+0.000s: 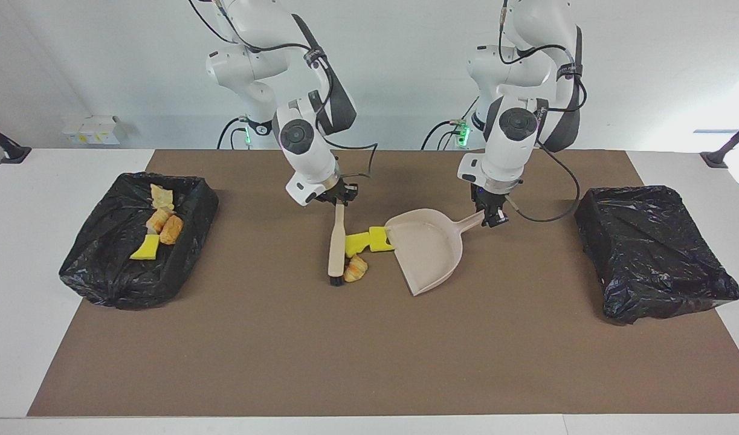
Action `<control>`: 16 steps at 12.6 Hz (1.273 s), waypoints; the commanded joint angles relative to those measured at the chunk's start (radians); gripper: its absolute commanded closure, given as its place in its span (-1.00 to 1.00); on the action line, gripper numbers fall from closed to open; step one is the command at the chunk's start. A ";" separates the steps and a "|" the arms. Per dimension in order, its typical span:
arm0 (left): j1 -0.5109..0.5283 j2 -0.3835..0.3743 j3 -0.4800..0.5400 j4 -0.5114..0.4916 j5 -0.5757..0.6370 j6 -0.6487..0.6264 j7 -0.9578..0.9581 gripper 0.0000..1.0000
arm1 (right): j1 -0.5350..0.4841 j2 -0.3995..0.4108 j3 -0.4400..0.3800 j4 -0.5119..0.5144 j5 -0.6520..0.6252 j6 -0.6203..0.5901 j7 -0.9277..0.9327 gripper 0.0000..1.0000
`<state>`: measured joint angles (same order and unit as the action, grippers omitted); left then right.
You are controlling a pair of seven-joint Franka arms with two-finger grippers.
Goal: Sweep and dump trash in bin
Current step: 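Sweep the bread and sponge pieces into the dustpan with the right gripper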
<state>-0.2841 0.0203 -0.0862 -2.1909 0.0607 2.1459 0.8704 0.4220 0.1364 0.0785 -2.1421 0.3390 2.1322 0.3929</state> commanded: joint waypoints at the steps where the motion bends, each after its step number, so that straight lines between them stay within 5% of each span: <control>1: -0.004 -0.033 0.010 -0.038 0.013 0.029 -0.024 1.00 | 0.047 0.055 0.003 0.063 0.067 0.020 0.047 1.00; 5: -0.003 -0.034 0.010 -0.040 0.013 0.029 -0.027 1.00 | 0.127 0.087 0.003 0.082 0.078 0.104 0.072 1.00; 16: 0.043 -0.033 0.010 -0.033 -0.019 0.060 -0.100 1.00 | 0.190 0.063 0.003 0.122 0.229 0.106 0.058 1.00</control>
<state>-0.2724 0.0156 -0.0801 -2.1971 0.0555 2.1668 0.8023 0.6172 0.2187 0.0808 -2.0299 0.5396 2.2478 0.4600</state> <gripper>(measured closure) 0.687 0.731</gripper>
